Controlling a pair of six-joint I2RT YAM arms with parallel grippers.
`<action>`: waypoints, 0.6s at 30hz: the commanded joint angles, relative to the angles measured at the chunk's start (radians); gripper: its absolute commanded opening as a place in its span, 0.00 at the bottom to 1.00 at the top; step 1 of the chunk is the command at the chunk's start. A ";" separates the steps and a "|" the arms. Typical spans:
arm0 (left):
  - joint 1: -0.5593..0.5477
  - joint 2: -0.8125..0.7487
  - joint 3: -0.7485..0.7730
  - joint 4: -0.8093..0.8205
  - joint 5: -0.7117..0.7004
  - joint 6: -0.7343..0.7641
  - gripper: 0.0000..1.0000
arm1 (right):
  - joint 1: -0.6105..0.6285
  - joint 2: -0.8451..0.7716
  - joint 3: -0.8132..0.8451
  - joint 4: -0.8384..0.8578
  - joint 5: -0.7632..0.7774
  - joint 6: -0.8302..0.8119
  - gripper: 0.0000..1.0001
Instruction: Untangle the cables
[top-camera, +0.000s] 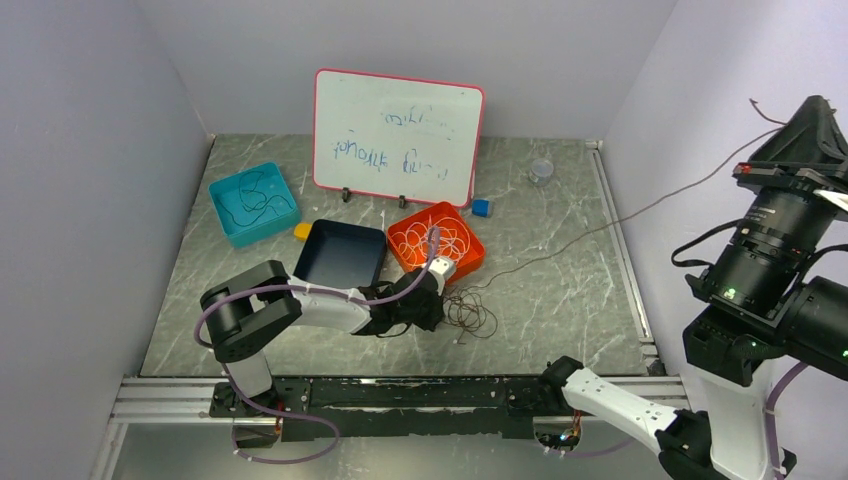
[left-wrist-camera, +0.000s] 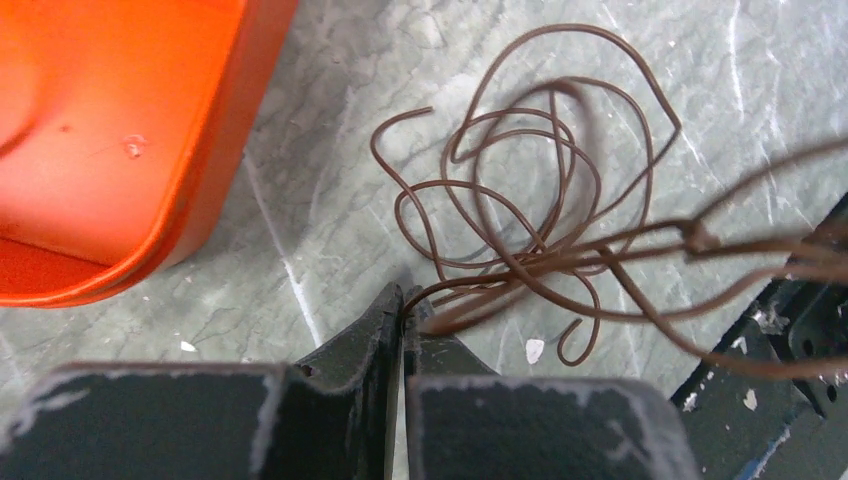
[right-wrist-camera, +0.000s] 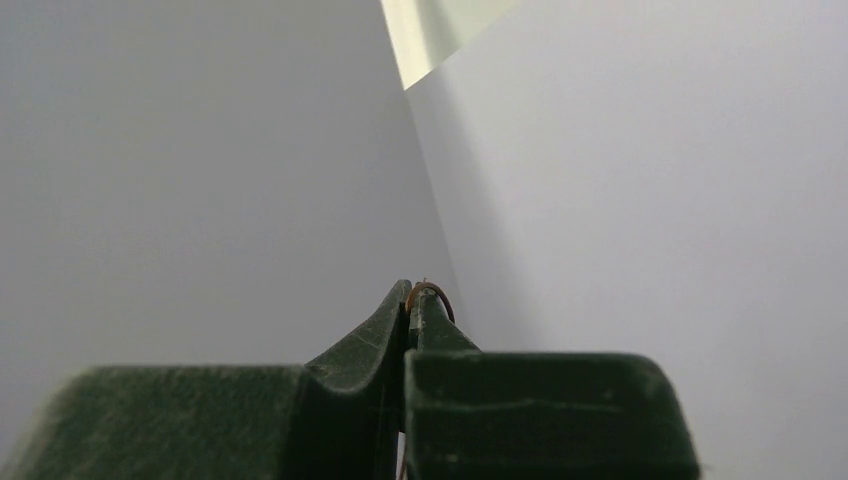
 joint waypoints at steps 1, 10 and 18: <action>0.008 0.030 0.023 -0.142 -0.122 -0.086 0.07 | 0.011 -0.004 0.020 0.163 0.031 -0.156 0.00; 0.070 0.081 0.021 -0.196 -0.091 -0.171 0.07 | 0.092 0.003 0.075 0.318 0.033 -0.319 0.00; 0.082 0.063 0.020 -0.169 -0.051 -0.124 0.07 | 0.196 0.005 0.060 0.254 0.115 -0.322 0.00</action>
